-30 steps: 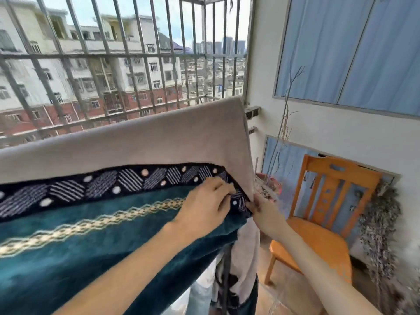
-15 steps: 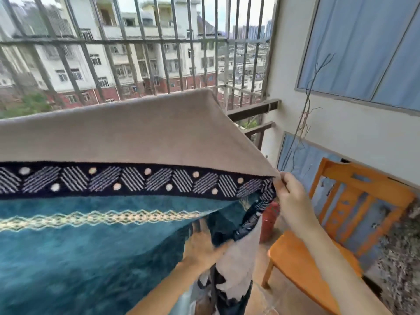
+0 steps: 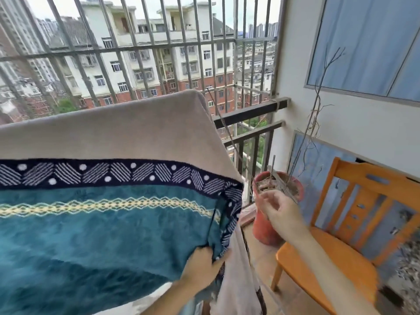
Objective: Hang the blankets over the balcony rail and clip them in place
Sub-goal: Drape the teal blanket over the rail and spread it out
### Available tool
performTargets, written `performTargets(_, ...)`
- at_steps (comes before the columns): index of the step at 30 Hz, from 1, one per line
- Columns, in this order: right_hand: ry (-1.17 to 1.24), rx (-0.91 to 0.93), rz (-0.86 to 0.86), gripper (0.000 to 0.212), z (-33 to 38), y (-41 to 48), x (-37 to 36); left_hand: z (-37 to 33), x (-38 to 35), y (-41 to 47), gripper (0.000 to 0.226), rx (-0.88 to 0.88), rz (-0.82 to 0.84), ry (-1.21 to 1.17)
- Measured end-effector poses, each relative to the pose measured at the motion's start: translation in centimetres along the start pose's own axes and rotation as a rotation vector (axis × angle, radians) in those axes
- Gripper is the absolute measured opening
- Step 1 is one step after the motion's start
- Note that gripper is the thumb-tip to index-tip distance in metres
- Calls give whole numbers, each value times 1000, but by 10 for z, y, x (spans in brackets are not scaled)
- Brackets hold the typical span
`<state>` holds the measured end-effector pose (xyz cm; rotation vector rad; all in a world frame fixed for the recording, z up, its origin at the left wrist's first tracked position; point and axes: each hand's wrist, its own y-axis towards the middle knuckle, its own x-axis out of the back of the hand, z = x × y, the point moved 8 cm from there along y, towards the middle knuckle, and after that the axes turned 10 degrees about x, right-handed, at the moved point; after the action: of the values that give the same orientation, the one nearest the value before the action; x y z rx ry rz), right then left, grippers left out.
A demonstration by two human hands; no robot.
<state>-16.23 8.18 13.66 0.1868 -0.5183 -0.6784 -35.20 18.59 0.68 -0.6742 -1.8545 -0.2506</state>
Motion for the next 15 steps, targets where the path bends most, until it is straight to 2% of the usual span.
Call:
performTargets(3, -103, -127, 406, 30, -59, -31, -67, 27, -10, -3, 68, 89, 136, 51)
performTargets(5, -148, -156, 556, 42, -75, -48, -102, 41, -15, -14, 74, 119, 230, 128)
performTargets(7, -88, -200, 585, 47, -79, -52, -126, 60, -22, -23, 70, 186, 274, 133)
performTargets(9, -74, -204, 563, 46, -79, -45, -143, 87, -22, -30, 59, 314, 227, 122)
performTargets(11, -73, -181, 493, 45, -75, -28, -151, 113, -12, -32, 60, 415, 175, 136)
performTargets(15, 27, -58, 329, 47, -35, 19, -147, 132, 27, -24, 60, 464, 200, 209)
